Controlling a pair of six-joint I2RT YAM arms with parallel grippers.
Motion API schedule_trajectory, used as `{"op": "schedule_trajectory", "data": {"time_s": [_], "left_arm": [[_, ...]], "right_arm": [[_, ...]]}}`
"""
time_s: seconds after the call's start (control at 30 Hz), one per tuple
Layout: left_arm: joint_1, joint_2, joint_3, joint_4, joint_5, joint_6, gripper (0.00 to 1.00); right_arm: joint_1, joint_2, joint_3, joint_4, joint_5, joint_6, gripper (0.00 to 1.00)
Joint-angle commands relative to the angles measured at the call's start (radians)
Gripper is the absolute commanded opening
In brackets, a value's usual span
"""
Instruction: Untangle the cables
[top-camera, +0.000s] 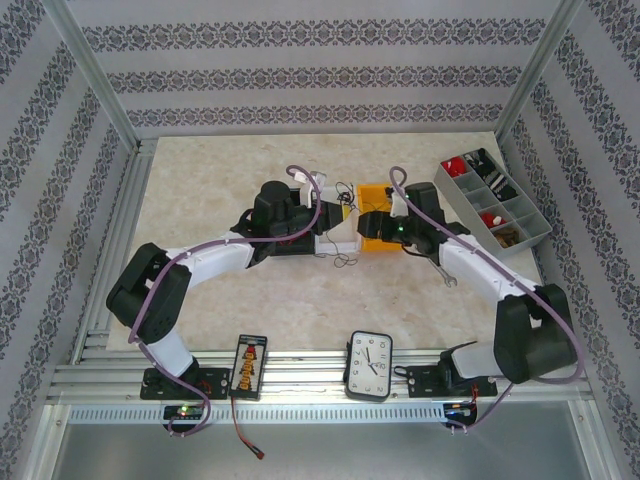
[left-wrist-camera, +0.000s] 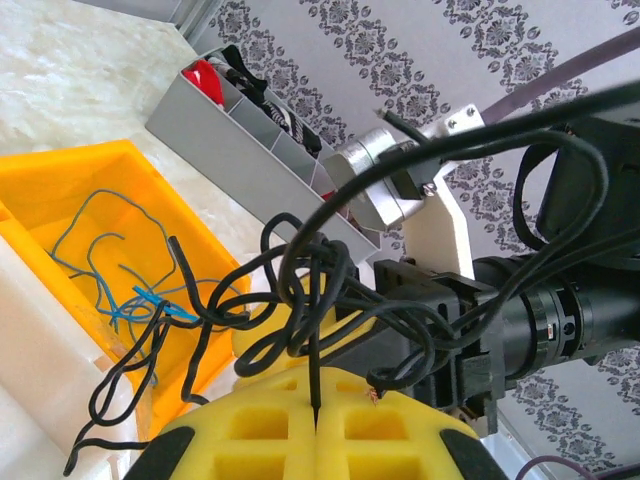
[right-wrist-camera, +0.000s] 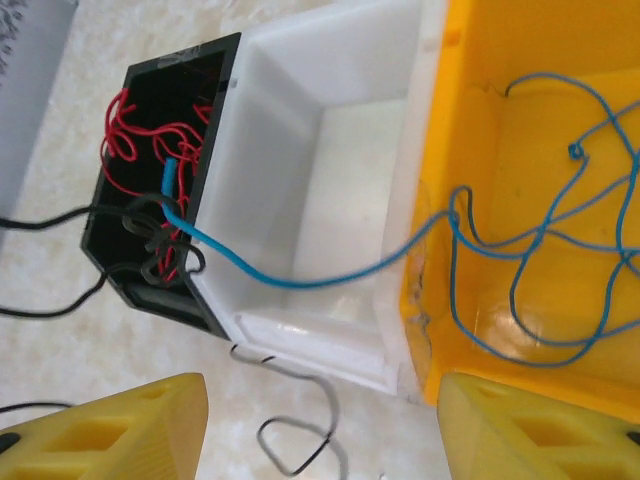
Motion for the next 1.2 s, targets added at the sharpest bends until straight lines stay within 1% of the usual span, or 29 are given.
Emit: {"op": "schedule_trajectory", "data": {"time_s": [0.0,0.07,0.17,0.33,0.37,0.4,0.47,0.53,0.57,0.67,0.83,0.97,1.03,1.07,1.13,1.17], "left_arm": [[0.007,-0.026,-0.008,0.012,0.0,-0.011,0.0],[0.008,-0.029,-0.007,0.009,-0.001,-0.009,0.0],[0.007,-0.031,-0.003,0.005,0.003,-0.01,0.0],[0.008,-0.036,0.004,-0.01,0.017,-0.011,0.0],[0.007,-0.04,0.001,-0.011,0.018,-0.012,0.0],[0.006,-0.045,-0.004,-0.015,0.016,-0.01,0.0],[0.012,-0.069,-0.026,-0.025,0.002,0.001,0.0],[0.025,-0.105,-0.061,-0.026,-0.016,0.0,0.0],[0.038,-0.127,-0.083,-0.025,-0.023,-0.005,0.0],[0.083,-0.201,-0.157,-0.02,-0.032,-0.026,0.0],[0.143,-0.305,-0.241,-0.059,-0.054,-0.013,0.0],[0.166,-0.341,-0.249,-0.1,-0.047,0.011,0.0],[0.169,-0.336,-0.237,-0.105,-0.029,0.013,0.0],[0.169,-0.325,-0.226,-0.112,-0.017,0.013,0.0],[0.169,-0.307,-0.215,-0.112,-0.005,0.008,0.0],[0.169,-0.3,-0.216,-0.101,-0.003,0.002,0.0]], "right_arm": [[0.03,0.051,0.064,-0.066,0.161,-0.118,0.62],[0.045,0.077,0.088,-0.066,0.197,-0.149,0.62],[0.065,0.145,0.139,-0.073,0.212,-0.187,0.62],[0.087,0.216,0.183,-0.024,0.268,-0.207,0.56],[0.087,0.227,0.198,-0.016,0.27,-0.21,0.5],[0.086,0.24,0.211,-0.016,0.268,-0.214,0.41],[0.082,0.253,0.233,-0.012,0.276,-0.217,0.17],[0.07,0.255,0.238,-0.018,0.298,-0.202,0.03],[0.057,0.253,0.235,-0.02,0.308,-0.186,0.0],[0.015,0.235,0.196,-0.016,0.319,-0.122,0.0],[-0.051,0.213,0.123,0.001,0.299,-0.024,0.0],[-0.058,0.217,0.118,-0.009,0.306,-0.005,0.0],[-0.05,0.214,0.12,0.007,0.25,-0.032,0.0],[-0.035,0.207,0.126,0.015,0.229,-0.052,0.04],[0.003,0.2,0.15,0.011,0.165,-0.109,0.25],[0.019,0.202,0.166,-0.004,0.147,-0.121,0.32]]}}
